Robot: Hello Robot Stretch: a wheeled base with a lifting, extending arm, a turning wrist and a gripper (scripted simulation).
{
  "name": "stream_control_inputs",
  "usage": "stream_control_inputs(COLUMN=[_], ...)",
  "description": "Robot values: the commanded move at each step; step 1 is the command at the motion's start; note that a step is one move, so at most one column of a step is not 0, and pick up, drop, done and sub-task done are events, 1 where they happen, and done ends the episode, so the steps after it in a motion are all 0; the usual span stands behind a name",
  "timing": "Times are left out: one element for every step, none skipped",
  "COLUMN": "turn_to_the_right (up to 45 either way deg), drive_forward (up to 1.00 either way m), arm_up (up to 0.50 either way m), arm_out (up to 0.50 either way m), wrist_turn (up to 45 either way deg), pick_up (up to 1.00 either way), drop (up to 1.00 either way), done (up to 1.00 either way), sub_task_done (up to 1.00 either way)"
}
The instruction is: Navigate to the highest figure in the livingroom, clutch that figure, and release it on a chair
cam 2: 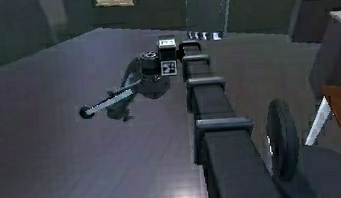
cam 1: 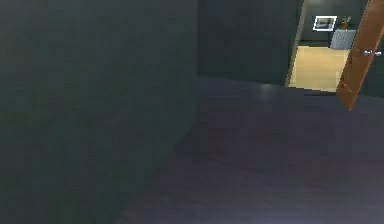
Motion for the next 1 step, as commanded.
stream_control_inputs(turn_to_the_right=[45.0], drive_forward=[0.00], arm_up=[0.00], arm_out=[0.00], wrist_turn=[0.0], pick_up=[0.00], drop=[0.00], done=[0.00], sub_task_done=[0.00])
